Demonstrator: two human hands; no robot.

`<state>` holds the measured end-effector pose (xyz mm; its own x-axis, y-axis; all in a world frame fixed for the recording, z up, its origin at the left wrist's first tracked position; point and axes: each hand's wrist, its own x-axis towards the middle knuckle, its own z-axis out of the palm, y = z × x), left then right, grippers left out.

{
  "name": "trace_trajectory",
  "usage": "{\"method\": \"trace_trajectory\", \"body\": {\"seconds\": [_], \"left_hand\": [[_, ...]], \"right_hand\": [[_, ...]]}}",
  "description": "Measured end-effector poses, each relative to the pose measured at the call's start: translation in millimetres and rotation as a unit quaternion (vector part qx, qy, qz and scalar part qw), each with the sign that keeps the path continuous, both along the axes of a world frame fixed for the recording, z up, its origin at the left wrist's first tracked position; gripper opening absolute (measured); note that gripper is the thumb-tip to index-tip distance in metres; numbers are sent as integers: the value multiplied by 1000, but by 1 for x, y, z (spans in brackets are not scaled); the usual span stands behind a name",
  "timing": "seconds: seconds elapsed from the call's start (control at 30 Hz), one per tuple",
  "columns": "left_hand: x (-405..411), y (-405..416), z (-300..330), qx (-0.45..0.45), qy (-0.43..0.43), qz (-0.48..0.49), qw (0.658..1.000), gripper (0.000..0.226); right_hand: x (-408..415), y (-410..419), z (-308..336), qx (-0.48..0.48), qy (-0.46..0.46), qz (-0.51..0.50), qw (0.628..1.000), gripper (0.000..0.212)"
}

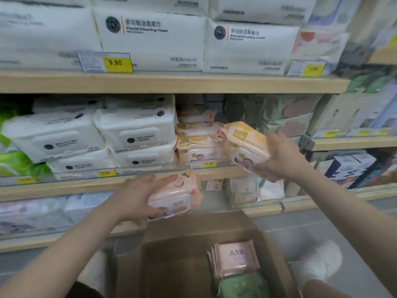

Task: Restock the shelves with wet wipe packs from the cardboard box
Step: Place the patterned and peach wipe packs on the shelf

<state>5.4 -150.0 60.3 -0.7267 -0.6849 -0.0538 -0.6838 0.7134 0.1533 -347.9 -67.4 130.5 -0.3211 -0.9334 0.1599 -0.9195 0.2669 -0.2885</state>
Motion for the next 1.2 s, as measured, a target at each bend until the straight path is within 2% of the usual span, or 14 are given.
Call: {"method": "trace_trajectory", "body": {"seconds": [0.2,0.3,0.47,0.73,1.1,1.2], "left_hand": [[17,-40,2,-7,36,27,999,83],[25,-51,-2,-6,42,26,999,84],[35,-59,-14,-2,39,25,999,84],[36,-54,-17,17,31,30,999,80],[27,-46,-11,36,23,40,998,78],[21,-46,-8,48,43,38,997,78]], "right_hand": [[43,-94,15,-75,75,69,992,83],[54,-145,18,-49,97,124,986,81],[56,-199,4,14,44,208,977,69],[48,-206,-19,-64,65,212,973,65],[47,-198,-22,-83,83,216,969,66],[53,-171,-20,-125,-3,233,964,67]]}}
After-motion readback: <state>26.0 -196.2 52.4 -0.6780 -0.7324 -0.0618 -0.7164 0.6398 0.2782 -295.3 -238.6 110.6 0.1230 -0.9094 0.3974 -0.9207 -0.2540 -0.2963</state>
